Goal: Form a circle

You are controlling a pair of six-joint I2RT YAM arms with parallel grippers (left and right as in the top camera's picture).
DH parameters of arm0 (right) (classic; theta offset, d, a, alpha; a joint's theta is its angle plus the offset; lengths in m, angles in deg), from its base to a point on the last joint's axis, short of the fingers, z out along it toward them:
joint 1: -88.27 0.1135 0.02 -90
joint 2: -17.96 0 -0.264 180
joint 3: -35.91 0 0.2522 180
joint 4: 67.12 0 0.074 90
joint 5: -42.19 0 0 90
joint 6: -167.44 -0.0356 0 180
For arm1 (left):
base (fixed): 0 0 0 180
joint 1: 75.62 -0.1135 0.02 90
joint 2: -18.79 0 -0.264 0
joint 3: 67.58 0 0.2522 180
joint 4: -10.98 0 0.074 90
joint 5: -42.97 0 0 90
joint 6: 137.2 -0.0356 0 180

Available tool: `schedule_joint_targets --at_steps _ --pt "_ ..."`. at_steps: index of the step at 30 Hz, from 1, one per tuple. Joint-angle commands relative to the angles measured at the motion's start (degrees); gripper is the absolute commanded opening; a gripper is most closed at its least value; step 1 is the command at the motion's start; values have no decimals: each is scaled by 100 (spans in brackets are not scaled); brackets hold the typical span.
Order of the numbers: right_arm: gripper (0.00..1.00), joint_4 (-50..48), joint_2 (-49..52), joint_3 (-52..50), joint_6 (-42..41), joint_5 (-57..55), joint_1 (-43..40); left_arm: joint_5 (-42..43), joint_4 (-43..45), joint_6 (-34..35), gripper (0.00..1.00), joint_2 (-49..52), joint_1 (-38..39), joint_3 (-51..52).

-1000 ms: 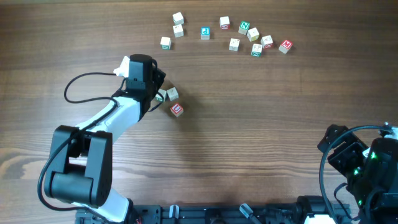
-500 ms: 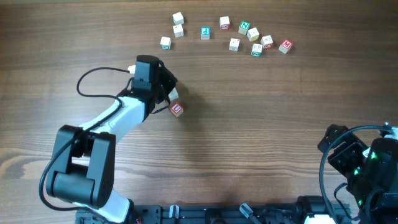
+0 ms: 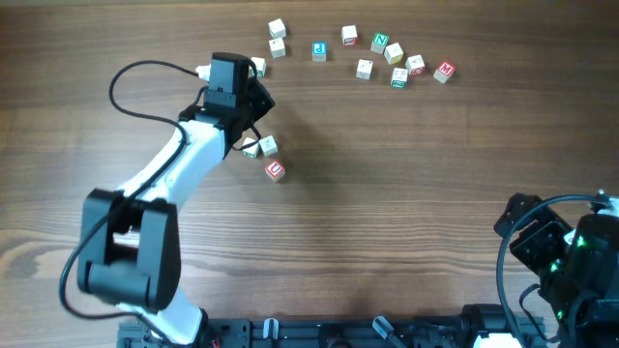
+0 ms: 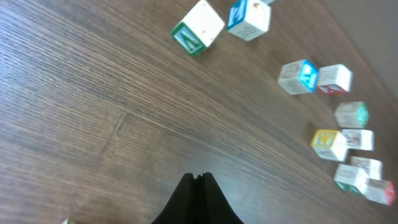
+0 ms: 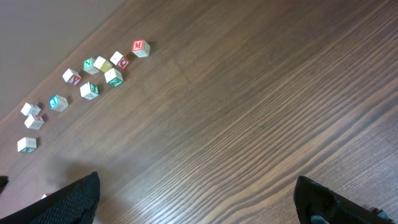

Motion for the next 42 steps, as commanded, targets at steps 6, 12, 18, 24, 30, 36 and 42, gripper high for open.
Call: schedule_joint_targets --at_steps 6,12,18,24,30,36,42 --pt "100 -22 -31 4 -39 -33 11 -249 160 -66 4 216 116 -37" --pt "100 -22 -31 4 -39 -35 13 -258 190 17 4 407 166 -37" --pt "100 -22 -31 4 -39 -33 11 -496 -50 269 4 442 166 -37" --pt "100 -22 -31 4 -39 -33 11 -509 -278 498 4 452 166 -37" --pt "100 -22 -31 4 -39 -33 13 -527 -352 664 4 463 173 -35" --pt "100 -22 -31 4 -37 -33 11 -522 -385 778 4 463 173 17" --pt "100 -22 -31 4 -39 -35 11 -533 -452 776 4 487 256 31"
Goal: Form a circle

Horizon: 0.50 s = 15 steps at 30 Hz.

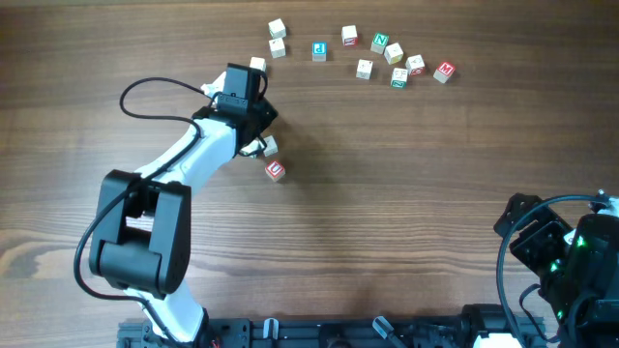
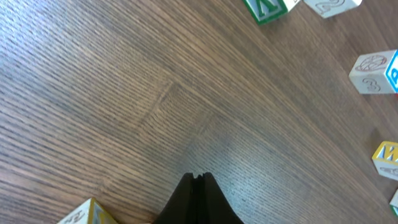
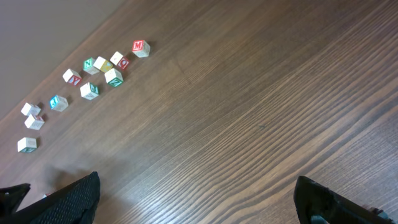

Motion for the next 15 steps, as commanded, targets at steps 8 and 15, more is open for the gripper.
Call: schedule_joint_targets --at_steps 8,15 --pt "100 -24 -31 4 -39 -33 11 -127 -76 273 4 254 70 31" --pt "100 -24 -31 4 -39 -33 11 -181 -260 527 4 254 66 31"
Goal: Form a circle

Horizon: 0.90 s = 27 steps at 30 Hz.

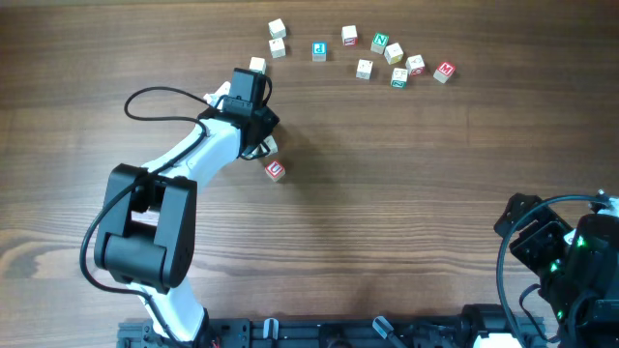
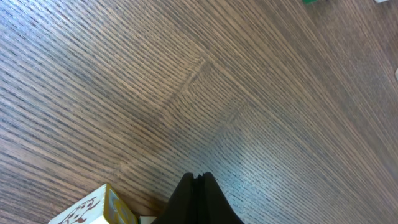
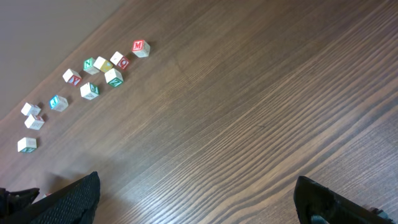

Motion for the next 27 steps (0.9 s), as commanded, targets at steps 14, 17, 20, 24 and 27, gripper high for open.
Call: schedule_joint_targets --at_steps 14,17,20,24,27 --pt "100 -24 -31 4 -42 -35 13 72 -155 260 4 74 9 28" --pt "100 -24 -31 4 -39 -33 11 74 -170 284 4 72 9 28" --pt "100 -24 -31 4 -39 -35 11 109 -173 282 4 63 9 28" --pt "100 -24 -31 4 -42 -35 13 184 -173 282 4 63 7 28" --pt "100 -22 -31 4 -42 -33 11 205 -175 282 4 42 7 26"
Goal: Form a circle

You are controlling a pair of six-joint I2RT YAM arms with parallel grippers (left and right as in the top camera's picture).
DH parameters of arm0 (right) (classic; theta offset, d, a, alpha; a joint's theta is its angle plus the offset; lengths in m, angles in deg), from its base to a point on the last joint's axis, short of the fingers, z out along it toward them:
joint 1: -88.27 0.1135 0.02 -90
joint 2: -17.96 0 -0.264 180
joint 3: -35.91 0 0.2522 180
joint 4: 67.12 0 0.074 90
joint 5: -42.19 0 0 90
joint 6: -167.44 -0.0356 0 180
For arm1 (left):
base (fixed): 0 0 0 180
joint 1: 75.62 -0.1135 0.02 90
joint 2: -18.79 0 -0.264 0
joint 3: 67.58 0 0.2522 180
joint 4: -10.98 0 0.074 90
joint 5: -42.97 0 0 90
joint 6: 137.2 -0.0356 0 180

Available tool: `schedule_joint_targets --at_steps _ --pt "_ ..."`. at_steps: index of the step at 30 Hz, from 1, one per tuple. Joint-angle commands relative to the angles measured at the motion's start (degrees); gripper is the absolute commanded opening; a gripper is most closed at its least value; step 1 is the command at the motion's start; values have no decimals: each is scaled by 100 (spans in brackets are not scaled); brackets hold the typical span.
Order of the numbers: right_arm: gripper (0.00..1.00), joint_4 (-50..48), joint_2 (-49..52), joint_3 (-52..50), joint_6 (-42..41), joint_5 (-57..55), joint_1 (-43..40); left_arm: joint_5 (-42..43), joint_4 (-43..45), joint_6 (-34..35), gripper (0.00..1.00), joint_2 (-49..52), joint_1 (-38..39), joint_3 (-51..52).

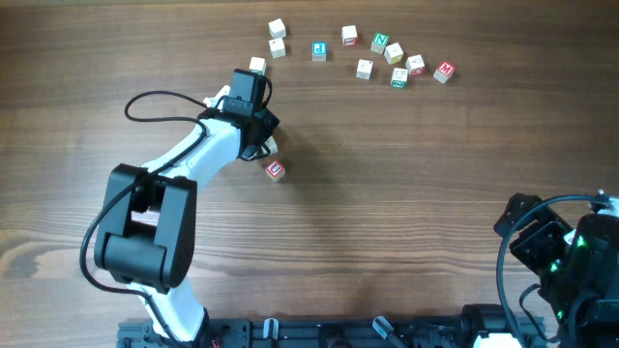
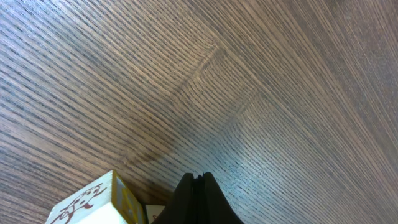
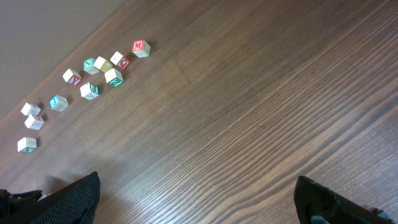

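Small white letter blocks are the task's things. Several form a loose arc at the back: one white block (image 1: 278, 27), a blue-faced block (image 1: 319, 50), a green block (image 1: 379, 42) and a red M block (image 1: 444, 71) among them. A red-faced block (image 1: 276, 170) lies alone nearer the middle. My left gripper (image 1: 261, 137) is shut and empty, low over the table just above that block. In the left wrist view its shut tips (image 2: 198, 181) sit beside a yellow-edged block (image 2: 99, 202). My right gripper (image 3: 199, 205) stands open and empty at the near right.
A black cable (image 1: 160, 97) loops off the left arm over the table's left side. The right arm's base (image 1: 556, 256) fills the near right corner. The bare wooden table (image 1: 406, 174) stretches between the two arms.
The left gripper has crept slightly closer to the yellow-edged block, which shows a little higher and larger in the left wrist view. The right arm has not moved.
At first the left gripper was shut with several of the back blocks in its wrist view. Then it was lower and further right, those blocks were leaving the top of the view, and the yellow-edged block came in at bottom left. The right gripper stayed open.
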Motion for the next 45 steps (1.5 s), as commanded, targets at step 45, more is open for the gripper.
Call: schedule_joint_targets --at_steps 45 --pt "100 -20 -31 4 -42 -33 11 160 -94 267 4 -4 7 26"
